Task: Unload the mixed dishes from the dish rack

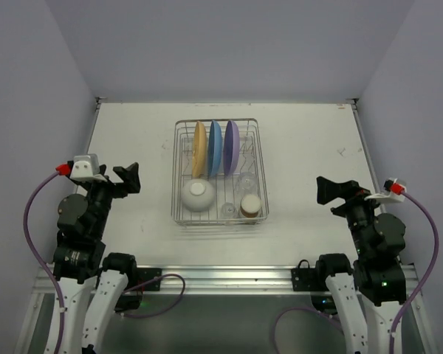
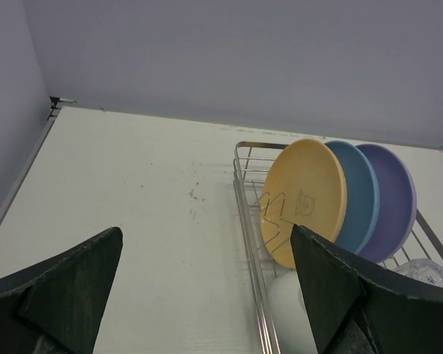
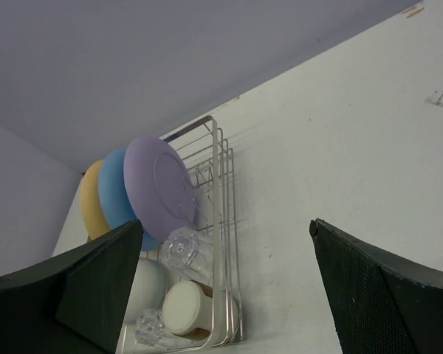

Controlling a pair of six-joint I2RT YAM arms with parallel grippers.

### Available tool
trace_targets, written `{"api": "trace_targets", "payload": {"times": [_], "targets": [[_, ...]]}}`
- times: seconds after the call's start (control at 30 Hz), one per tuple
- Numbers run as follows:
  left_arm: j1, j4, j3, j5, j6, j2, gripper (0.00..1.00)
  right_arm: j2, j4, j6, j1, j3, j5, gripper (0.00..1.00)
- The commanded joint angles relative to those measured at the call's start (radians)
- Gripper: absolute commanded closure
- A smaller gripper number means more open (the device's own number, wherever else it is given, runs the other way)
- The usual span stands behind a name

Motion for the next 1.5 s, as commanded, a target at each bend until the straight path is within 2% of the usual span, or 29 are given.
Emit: {"api": "trace_targets", "payload": {"times": [0.0,0.2,0.63,0.77,1.1,1.33,1.47], "targets": [[0.006,0.006,-0.002,0.043,0.009,0.007,0.00,-0.004,-0.001,0.006,-0.001,-0.013,0.015,0.01],[0.006,0.006,-0.006,0.069,0.017,-0.027,0.00,-0.009,0.028,-0.011,-0.001,-0.038,-0.011,0.01],[0.008,0.024,-0.071,-0.012,-0.026,-0.062,0.00,0.028,0.108,-0.011,-0.001,-0.103,-0.068,0.01],[0.008,0.043,-0.081,0.050,-0.026,-0.058,0.00,0.013,0.139,-0.014,0.000,-0.136,-0.071,0.01],[0.006,0.053,-0.091,0.069,-0.025,-0.022,0.00,0.017,0.156,-0.002,0.000,-0.183,-0.112,0.01],[0.006,0.067,-0.084,0.202,-0.010,0.005,0.00,0.068,0.226,-0.008,0.000,-0.208,-0.260,0.01],[0.008,0.079,-0.045,0.294,-0.049,0.068,0.00,0.117,0.255,-0.002,0.000,-0.206,-0.287,0.01]]}}
